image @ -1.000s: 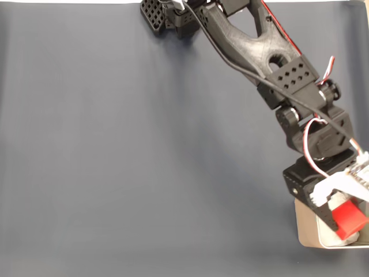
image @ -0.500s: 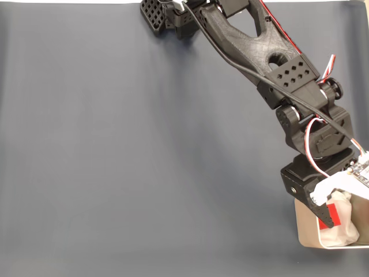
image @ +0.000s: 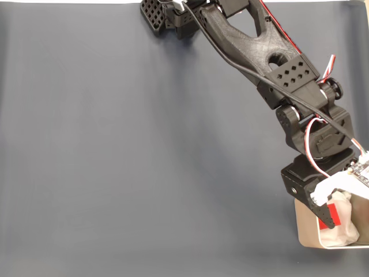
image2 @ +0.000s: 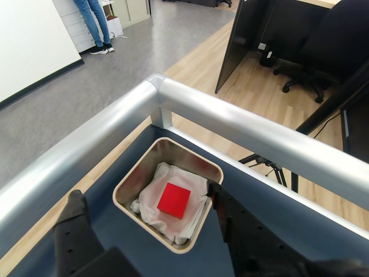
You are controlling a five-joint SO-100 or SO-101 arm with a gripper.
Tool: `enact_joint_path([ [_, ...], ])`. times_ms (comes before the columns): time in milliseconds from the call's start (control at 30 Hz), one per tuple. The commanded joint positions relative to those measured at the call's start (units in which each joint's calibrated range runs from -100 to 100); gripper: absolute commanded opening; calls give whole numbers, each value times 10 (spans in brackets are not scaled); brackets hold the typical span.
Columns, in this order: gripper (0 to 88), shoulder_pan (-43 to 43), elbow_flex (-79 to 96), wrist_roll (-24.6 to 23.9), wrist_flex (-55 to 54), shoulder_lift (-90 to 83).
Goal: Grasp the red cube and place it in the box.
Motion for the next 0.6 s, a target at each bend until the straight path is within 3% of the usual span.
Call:
enact_joint_path([
  [0,466,-2,-32,-2,-10,-6],
  [433,452,-3,-30,-5,-12,-11],
  [500,419,-3,-30,-6,-12,-11],
  [567,300,-4,-26,-8,-10,-15],
])
